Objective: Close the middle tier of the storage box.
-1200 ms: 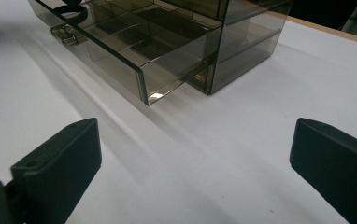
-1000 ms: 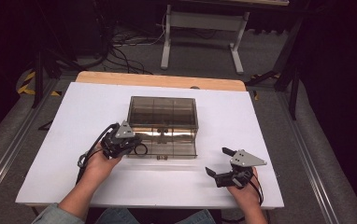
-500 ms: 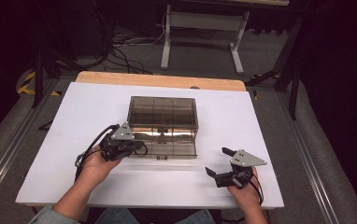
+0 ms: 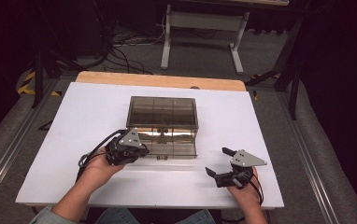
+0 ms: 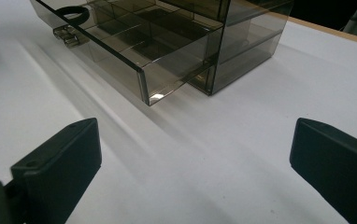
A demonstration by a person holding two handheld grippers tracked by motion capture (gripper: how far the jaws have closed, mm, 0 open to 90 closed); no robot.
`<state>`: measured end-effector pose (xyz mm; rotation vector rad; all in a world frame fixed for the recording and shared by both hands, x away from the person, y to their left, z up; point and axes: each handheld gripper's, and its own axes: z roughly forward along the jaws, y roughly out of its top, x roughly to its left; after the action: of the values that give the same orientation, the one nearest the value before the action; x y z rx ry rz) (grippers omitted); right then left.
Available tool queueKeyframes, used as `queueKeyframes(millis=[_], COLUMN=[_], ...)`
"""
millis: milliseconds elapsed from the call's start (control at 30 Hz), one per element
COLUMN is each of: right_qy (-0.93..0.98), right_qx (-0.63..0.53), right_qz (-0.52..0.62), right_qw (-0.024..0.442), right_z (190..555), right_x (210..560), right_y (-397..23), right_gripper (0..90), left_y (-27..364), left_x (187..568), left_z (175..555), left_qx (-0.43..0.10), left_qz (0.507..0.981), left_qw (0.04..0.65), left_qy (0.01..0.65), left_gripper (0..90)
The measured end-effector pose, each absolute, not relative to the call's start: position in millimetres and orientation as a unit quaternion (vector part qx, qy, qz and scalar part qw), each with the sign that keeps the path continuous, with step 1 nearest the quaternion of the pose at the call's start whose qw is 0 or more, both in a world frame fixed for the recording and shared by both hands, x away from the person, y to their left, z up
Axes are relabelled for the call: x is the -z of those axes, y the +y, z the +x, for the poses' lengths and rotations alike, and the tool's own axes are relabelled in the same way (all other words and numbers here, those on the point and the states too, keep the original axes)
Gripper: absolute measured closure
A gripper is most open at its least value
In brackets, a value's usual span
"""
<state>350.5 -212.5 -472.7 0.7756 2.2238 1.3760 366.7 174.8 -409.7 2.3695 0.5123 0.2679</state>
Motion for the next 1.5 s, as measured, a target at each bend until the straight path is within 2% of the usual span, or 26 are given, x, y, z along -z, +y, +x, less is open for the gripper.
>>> queueKeyframes(millis=[300,600,1500], right_qy=[0.798,0.798,0.800], right_qx=[-0.494,-0.494,-0.491], right_qz=[0.279,0.278,0.276], right_qw=[0.205,0.205,0.207], right_z=[350.3,350.3,350.8], right_x=[472.6,472.7,473.1], right_y=[-212.5,-212.3,-212.0], right_gripper=[2.7,2.7,2.7], left_y=[164.9,158.9,143.3], left_x=[419.2,425.4,440.4], left_z=[367.2,368.3,373.3], left_qx=[-0.087,-0.085,-0.084], left_qz=[0.933,0.938,0.938], left_qw=[0.301,0.283,0.283], left_qy=[0.180,0.179,0.181], left_gripper=[89.4,89.4,89.3])
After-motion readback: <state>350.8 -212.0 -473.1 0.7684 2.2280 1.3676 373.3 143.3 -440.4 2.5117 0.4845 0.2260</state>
